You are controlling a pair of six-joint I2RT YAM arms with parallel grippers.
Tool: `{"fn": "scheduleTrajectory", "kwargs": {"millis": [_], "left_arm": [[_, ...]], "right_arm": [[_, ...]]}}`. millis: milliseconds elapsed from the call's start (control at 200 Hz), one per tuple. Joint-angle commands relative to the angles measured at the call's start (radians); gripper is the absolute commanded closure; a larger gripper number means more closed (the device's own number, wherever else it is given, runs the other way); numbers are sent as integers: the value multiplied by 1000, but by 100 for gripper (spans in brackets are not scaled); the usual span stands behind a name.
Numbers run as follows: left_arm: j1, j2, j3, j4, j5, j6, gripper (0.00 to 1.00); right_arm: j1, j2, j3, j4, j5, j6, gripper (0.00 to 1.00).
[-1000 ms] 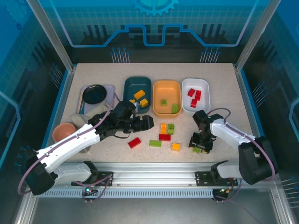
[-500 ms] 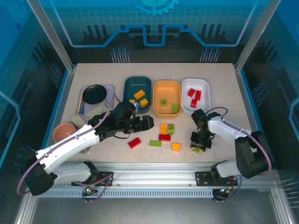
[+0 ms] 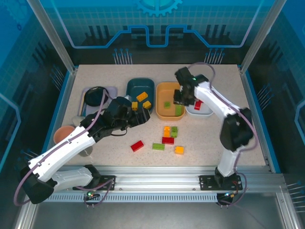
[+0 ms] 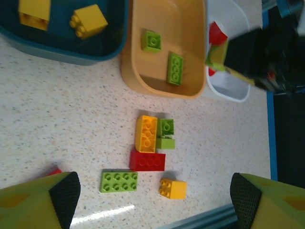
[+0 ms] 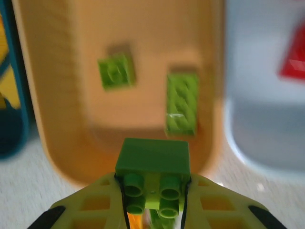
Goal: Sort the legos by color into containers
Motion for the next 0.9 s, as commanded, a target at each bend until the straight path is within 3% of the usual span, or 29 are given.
{"fn": "scheduleTrajectory", "kwargs": {"millis": [0,200,345,460,575,695,770,895], "left_arm": [[21,11,31,-62,-21,1,14],[25,27,26,-70,-6,13,15],[24,36,22,-75,3,22,15],[23,53,25,-74,23,32,15],[14,93,39,-62,66,58,16],[-22,169,79,-62,108,111,17],[-43,228,110,-68,139,115,18],[-91,338,143,-49,202,84,20]], "right_arm": [[1,209,262,-106,24,-64,78],[-31,555,715,-265,2,-54,73],[-40,657,806,-288,-57,-42,68],[-34,653,799,-286,-57,-50,47],[-31,584,789,-276,-46,-61,37],[-17,419,690,-241,-8,-72,37],[-11,248,518,-183,16,-62,38],[3,-86,79,-44,54,-29,39]]}}
